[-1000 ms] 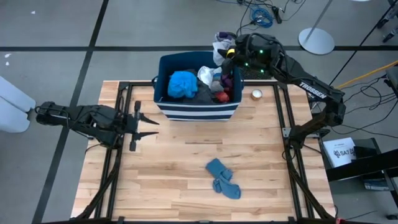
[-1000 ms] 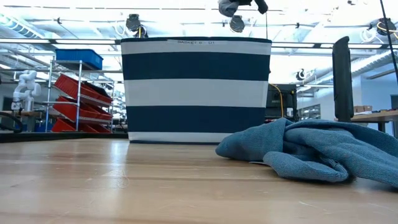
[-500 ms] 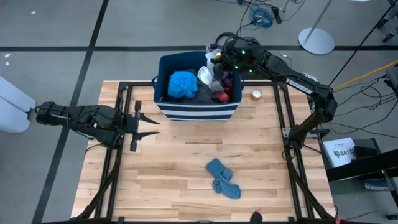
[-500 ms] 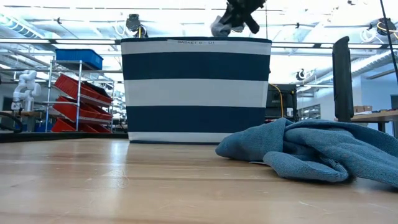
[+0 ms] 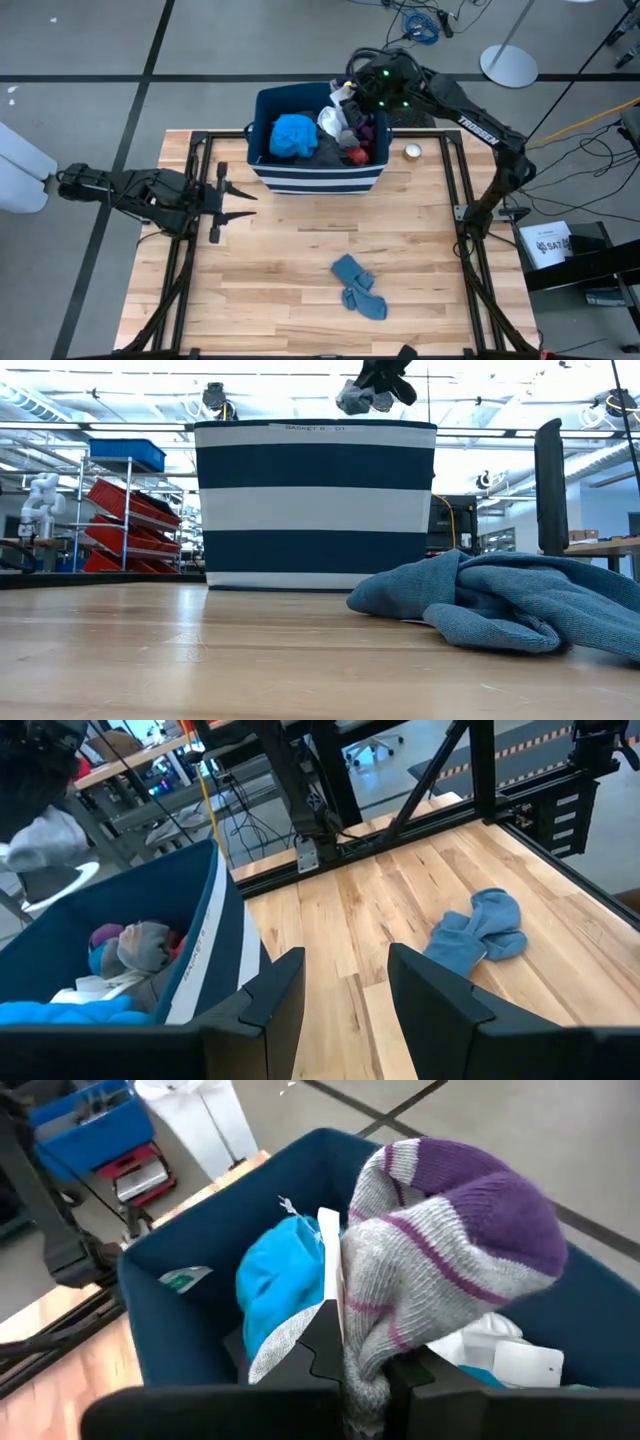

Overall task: Sort clothes
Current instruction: Put the gray and purple sock into the blue laundry bin, then put the blue sock into the blue laundry bin

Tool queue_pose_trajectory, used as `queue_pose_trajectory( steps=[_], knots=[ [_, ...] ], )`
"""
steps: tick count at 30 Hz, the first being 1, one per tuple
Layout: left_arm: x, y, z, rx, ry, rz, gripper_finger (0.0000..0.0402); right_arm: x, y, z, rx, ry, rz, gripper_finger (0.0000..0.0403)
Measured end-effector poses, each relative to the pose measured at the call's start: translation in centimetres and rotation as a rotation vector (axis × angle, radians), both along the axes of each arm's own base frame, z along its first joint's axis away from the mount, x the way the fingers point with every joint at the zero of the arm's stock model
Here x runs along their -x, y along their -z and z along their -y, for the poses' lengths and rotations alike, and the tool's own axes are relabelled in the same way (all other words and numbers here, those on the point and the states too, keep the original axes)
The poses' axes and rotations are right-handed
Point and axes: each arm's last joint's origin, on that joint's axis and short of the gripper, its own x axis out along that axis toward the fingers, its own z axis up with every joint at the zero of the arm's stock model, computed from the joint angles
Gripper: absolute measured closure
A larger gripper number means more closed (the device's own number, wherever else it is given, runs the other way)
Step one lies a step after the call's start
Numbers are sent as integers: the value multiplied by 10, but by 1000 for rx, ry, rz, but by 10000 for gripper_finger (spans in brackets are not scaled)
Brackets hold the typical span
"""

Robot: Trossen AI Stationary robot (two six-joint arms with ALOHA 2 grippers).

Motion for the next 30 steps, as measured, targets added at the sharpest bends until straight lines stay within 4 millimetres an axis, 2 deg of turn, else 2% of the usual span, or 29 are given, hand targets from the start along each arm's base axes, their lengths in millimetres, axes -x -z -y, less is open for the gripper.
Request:
queue_pose_trajectory(
  steps=[8,11,25,30],
  knots=[
    [0,0,0,0,0,-2,246,-13,10,12,-69,37,-61,394],
    [0,0,0,0,0,-2,246,-19,12,15,-57,34,-43,379],
    [0,1,0,2,-1,-9,246,-22,15,17,-44,19,-51,229],
    [0,1,0,1,-1,-9,246,-22,15,17,-34,9,-56,193]
  ],
)
